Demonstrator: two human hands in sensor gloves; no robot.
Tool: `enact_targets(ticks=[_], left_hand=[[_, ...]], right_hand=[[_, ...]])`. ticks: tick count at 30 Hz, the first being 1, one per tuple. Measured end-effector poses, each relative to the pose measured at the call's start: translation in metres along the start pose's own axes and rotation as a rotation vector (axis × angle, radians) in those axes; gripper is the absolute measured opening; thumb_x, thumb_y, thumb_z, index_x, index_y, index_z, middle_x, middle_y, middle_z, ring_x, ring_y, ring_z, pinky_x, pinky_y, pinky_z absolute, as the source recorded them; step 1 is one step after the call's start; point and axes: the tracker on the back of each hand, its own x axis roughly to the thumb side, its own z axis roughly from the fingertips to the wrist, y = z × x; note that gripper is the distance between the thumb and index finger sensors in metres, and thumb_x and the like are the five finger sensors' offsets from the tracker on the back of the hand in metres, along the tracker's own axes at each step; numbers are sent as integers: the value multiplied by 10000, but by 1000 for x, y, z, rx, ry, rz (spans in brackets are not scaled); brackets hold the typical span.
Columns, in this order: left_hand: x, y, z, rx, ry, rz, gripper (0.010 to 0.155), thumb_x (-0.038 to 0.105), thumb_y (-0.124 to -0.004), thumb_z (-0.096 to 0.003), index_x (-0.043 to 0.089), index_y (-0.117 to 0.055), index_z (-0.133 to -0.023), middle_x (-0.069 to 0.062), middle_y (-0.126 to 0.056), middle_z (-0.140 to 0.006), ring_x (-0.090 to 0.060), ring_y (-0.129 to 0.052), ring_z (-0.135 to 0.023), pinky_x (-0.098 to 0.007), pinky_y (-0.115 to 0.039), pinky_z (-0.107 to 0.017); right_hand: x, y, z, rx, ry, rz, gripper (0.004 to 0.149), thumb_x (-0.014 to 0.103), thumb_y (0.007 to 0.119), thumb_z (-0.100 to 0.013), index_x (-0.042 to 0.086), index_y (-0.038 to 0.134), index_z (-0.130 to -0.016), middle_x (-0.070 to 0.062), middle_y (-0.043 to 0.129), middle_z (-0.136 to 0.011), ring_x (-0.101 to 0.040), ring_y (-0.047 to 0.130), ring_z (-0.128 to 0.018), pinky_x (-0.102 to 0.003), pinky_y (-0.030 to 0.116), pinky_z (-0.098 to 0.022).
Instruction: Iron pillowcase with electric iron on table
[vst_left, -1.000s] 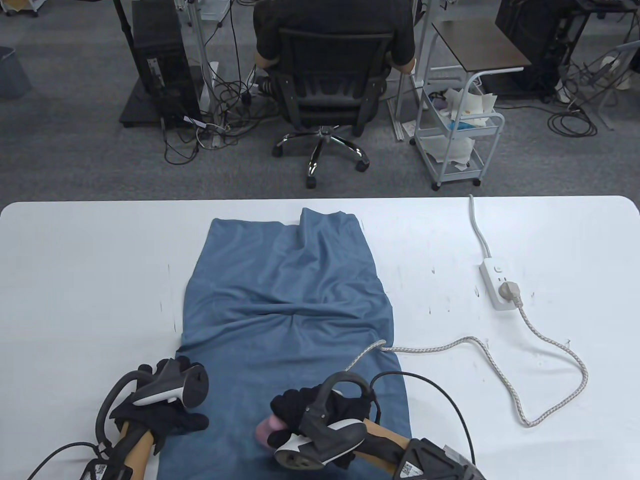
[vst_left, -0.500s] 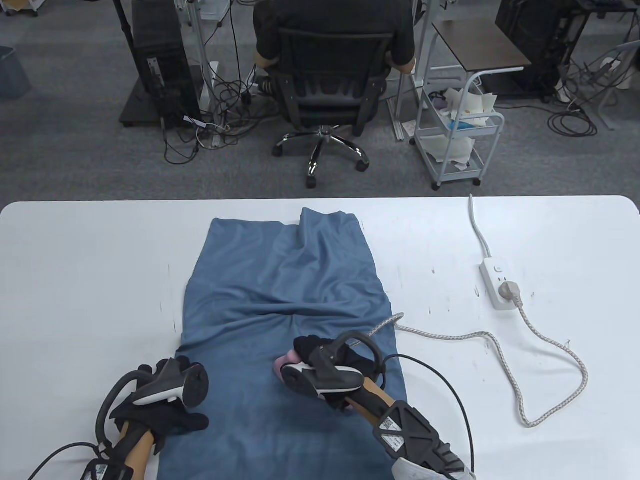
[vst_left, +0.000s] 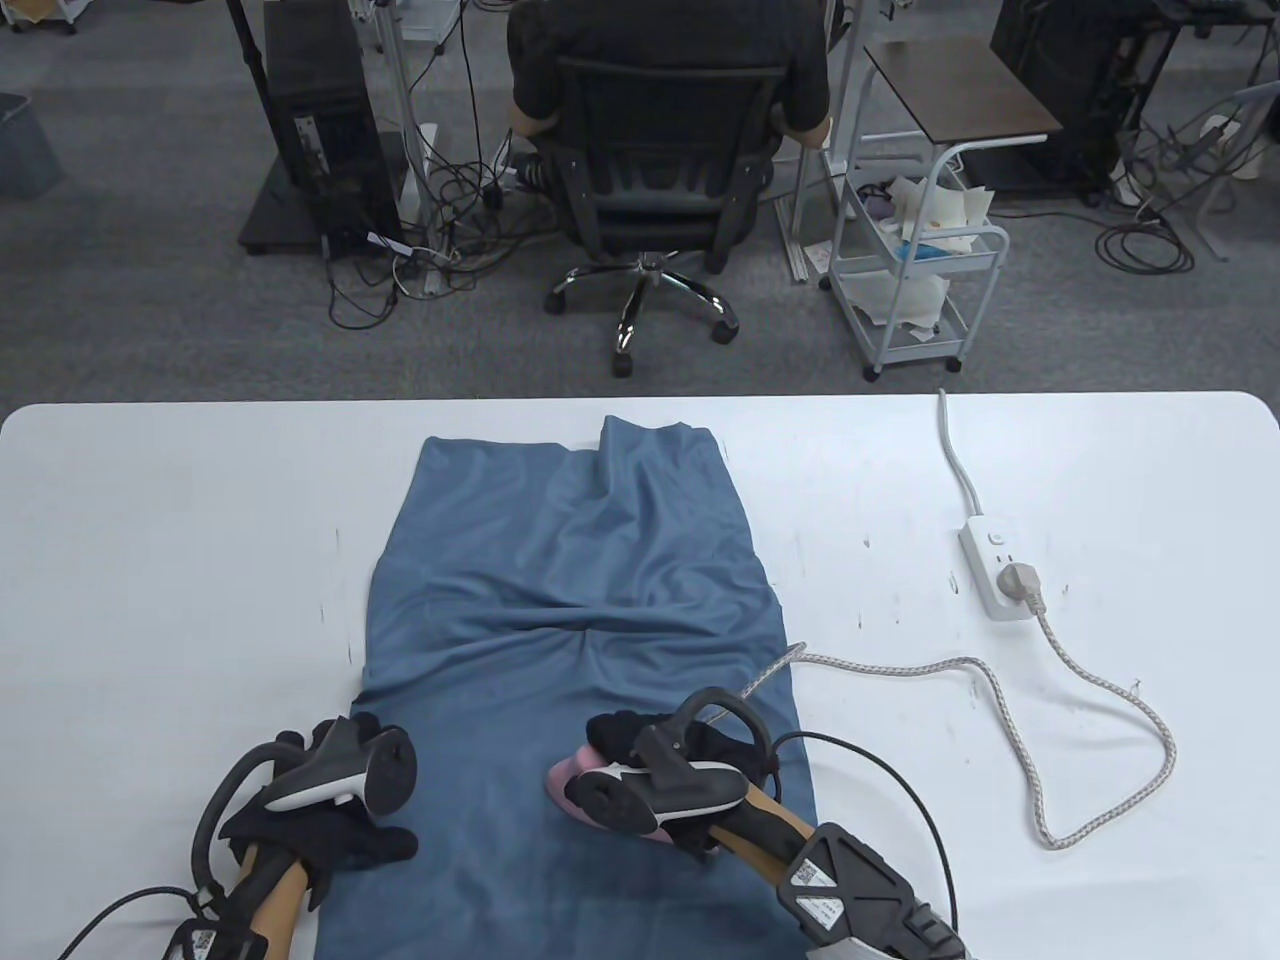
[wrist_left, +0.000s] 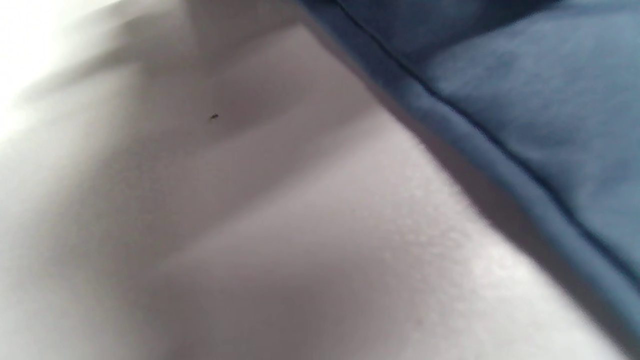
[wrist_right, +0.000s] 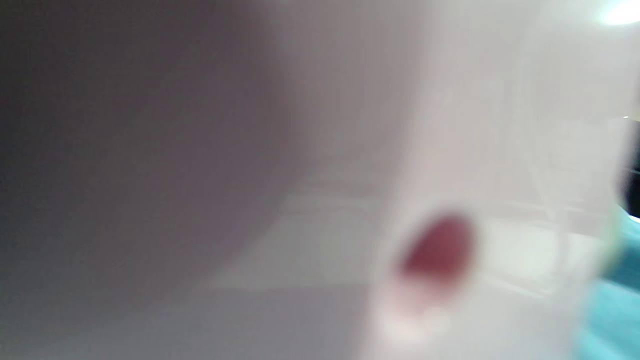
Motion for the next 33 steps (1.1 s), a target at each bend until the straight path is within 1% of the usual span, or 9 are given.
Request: enact_targets(ticks=[4, 7, 10, 14, 17, 21, 23, 29, 33], left_hand=[[0, 0, 0, -1, 3, 5, 1061, 708, -548, -386, 193, 27, -1114, -194, 3, -1189, -510, -160, -1120, -696, -237, -753], [-1, -1, 0, -3, -5, 15, 1061, 707, -550, -389, 191, 30, -1113, -195, 7, -1185, -513, -155, -1117, -696, -236, -753], [-1, -1, 0, -6, -9, 19, 1063, 706, -553, -391, 188, 33, -1111, -199, 11, -1181, -516, -148, -1113, -698, -234, -751], [-1, -1, 0, -6, -8, 19, 1064, 706, -553, -390, 187, 33, -1112, -201, 12, -1182, -517, -145, -1113, -698, -234, -750], [-1, -1, 0, -9, -6, 21, 1063, 707, -549, -390, 191, 38, -1110, -194, 17, -1181, -514, -143, -1114, -698, -232, -752], [-1, -1, 0, -9, -6, 23, 1062, 708, -548, -391, 192, 40, -1109, -193, 20, -1181, -514, -142, -1114, -698, -232, -752], [-1, -1, 0, -8, -6, 23, 1061, 706, -549, -391, 192, 37, -1110, -196, 19, -1181, -515, -144, -1114, -697, -234, -752], [-1, 0, 0, -16, 0, 19, 1060, 707, -549, -394, 192, 41, -1109, -193, 22, -1182, -519, -140, -1111, -699, -231, -750], [-1, -1, 0, -19, 1, 24, 1060, 706, -550, -394, 194, 44, -1107, -192, 25, -1180, -521, -137, -1110, -699, -230, -749]], right_hand=[[-24, 7, -10, 5, 143, 57, 676, 569, 429, -519, 52, 679, -875, 18, 879, -564, -53, 926, -264, -235, 873, -219], [-50, 13, -18, 20, 265, 68, 674, 563, 422, -525, 50, 682, -876, 16, 881, -564, -55, 924, -263, -237, 871, -216], [-67, 16, -22, 36, 353, 72, 674, 560, 418, -528, 48, 682, -877, 14, 880, -564, -55, 923, -263, -237, 869, -217], [-64, 15, -19, 41, 325, 60, 678, 562, 421, -524, 43, 679, -877, 17, 879, -562, -53, 922, -260, -236, 869, -216], [-53, 12, -9, 50, 236, 5, 682, 560, 427, -522, 33, 679, -875, 13, 879, -560, -59, 922, -260, -242, 868, -215], [-45, 9, 7, 56, 185, 4, 684, 558, 431, -518, 30, 683, -871, 11, 879, -557, -64, 925, -258, -247, 870, -215], [-52, 10, 12, 57, 215, 9, 682, 560, 431, -518, 34, 685, -871, 14, 880, -555, -63, 925, -258, -246, 870, -215], [-93, 19, 19, 81, 411, 57, 679, 557, 425, -523, 37, 689, -870, 14, 881, -552, -62, 923, -255, -245, 868, -212], [-95, 20, 25, 76, 411, 48, 682, 558, 428, -523, 31, 682, -874, 9, 878, -554, -65, 920, -256, -248, 864, -213]])
